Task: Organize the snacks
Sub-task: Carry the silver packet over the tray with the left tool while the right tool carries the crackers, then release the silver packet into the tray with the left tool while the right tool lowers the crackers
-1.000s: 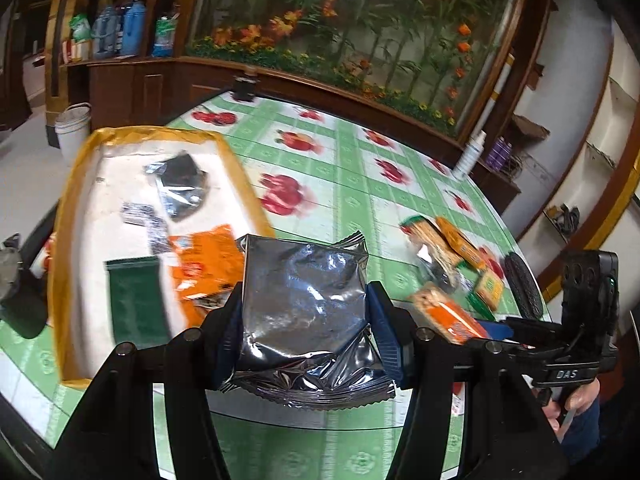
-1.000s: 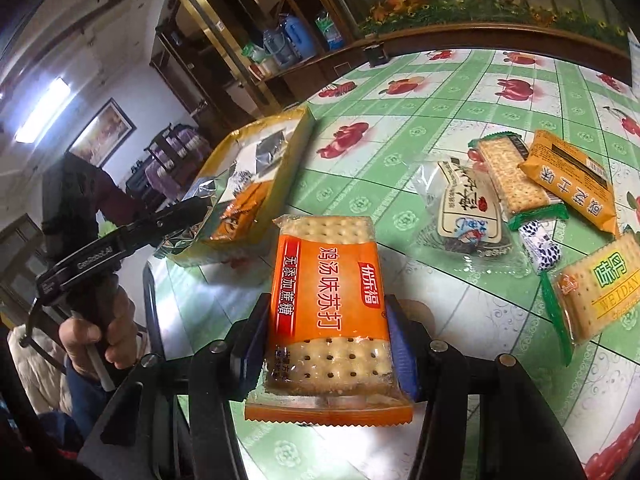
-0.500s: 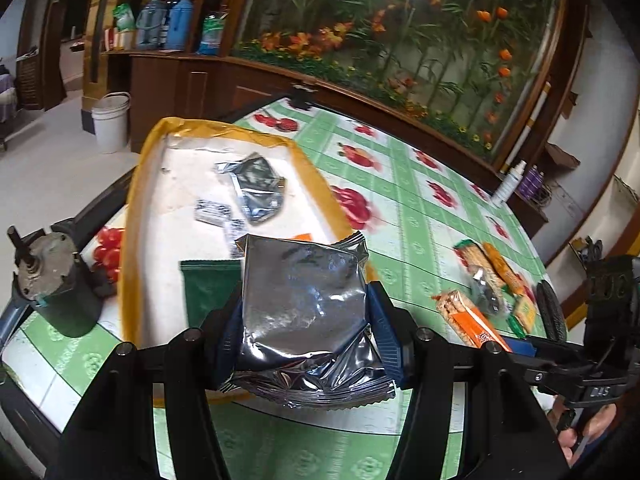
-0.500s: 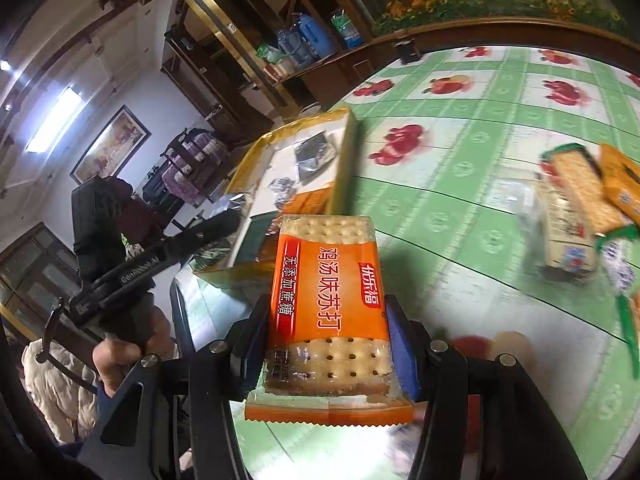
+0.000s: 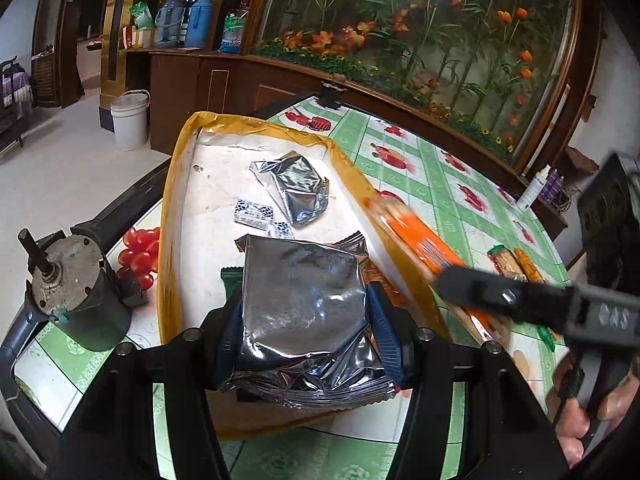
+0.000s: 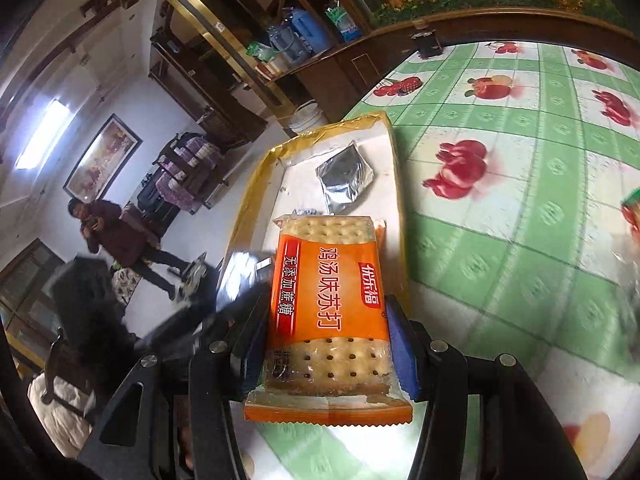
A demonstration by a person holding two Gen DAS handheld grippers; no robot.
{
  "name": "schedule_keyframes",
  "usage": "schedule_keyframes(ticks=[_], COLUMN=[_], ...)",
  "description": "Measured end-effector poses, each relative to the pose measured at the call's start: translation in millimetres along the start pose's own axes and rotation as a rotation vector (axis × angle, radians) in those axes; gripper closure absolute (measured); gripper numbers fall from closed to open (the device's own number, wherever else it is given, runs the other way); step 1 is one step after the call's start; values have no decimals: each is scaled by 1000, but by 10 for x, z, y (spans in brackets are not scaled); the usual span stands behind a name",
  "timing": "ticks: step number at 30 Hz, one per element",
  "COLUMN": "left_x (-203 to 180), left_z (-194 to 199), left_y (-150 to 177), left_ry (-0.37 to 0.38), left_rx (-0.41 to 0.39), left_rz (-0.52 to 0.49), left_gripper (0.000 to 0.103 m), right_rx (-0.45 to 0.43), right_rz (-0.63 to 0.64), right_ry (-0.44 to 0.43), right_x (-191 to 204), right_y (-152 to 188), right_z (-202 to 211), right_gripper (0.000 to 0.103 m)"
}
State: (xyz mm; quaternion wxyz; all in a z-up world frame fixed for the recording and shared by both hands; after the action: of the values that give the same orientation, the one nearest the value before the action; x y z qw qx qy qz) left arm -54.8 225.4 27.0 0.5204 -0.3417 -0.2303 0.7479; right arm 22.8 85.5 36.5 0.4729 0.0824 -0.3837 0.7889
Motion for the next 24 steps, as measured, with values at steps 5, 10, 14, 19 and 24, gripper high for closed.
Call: schedule_keyframes(ticks=[5, 10, 14, 19, 24], left_x=[39, 47, 40, 55, 48], left_z=[-45, -132, -140, -158, -165], left_y=[-6, 29, 15, 1, -11], left_ry=[-13, -31, -14, 10, 3], left_rx=[0, 11, 13, 18, 14], left_rz=[-9, -25, -20, -2, 6], left_gripper=[46, 46, 46, 46, 47], right_rx=[1, 6, -1, 0, -4], right_rz=[-1, 14, 32, 52, 61], right_ry=[31, 86, 126, 149, 167], right_x=[96, 123, 103, 99, 109], right_y=[-176, -232, -287, -325, -340], right_z=[-276, -515, -655, -759, -819], right_gripper=[49, 49, 48, 48, 48])
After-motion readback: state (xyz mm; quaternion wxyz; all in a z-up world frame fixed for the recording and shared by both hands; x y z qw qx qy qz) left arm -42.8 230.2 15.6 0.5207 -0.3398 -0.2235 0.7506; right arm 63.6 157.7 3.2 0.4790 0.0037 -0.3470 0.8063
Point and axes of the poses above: each gripper's, at about its wrist camera, not at the fingertips, and z roughly against the way its jaws point, x to its left, y to its underside, the point moved 2 cm from there along -z, roughly the way its jaws point
